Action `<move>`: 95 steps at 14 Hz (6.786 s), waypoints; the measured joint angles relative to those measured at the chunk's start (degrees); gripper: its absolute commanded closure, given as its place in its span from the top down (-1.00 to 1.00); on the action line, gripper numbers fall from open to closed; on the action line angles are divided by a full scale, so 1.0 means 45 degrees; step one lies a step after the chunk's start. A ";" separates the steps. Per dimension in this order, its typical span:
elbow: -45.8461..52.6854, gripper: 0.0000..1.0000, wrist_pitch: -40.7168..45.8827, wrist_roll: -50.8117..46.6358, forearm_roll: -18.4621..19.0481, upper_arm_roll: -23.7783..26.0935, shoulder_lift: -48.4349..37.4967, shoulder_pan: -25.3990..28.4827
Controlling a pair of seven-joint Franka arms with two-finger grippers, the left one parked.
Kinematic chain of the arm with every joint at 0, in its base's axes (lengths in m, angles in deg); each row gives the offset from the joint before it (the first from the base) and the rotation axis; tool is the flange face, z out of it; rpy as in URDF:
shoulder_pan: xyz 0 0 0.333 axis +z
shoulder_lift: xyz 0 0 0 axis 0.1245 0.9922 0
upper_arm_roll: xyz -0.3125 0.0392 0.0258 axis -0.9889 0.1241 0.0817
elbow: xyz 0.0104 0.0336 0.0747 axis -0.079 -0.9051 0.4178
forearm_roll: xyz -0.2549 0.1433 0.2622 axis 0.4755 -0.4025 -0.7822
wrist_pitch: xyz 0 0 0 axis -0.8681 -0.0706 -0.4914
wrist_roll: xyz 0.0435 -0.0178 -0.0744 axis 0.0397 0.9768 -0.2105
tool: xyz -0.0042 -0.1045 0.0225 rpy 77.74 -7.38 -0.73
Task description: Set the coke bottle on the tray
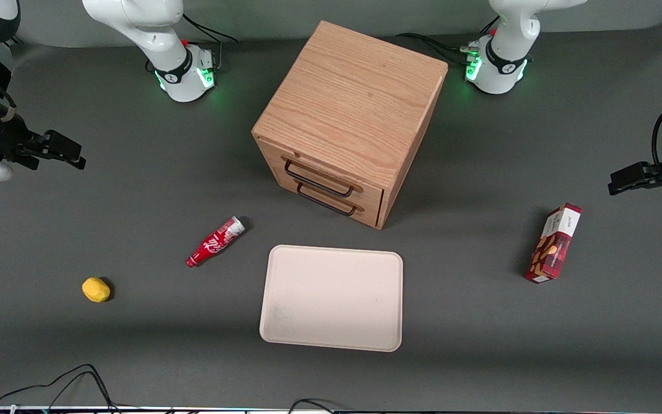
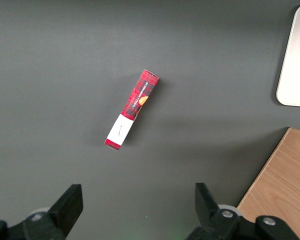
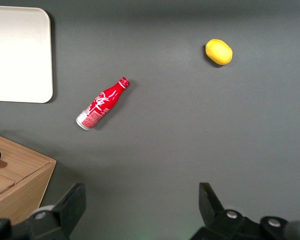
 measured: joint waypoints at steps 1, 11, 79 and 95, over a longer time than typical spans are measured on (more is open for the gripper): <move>0.0011 1.00 0.0005 -0.0073 0.0000 0.0017 0.0000 0.0000; -0.0360 1.00 -0.2165 -0.6776 -0.0006 0.2588 0.2062 0.0089; 0.7296 0.47 -0.7638 -0.7287 0.3309 0.4684 1.4666 0.2511; 0.5558 1.00 -0.6217 -0.6922 0.3377 0.4565 1.0574 0.0656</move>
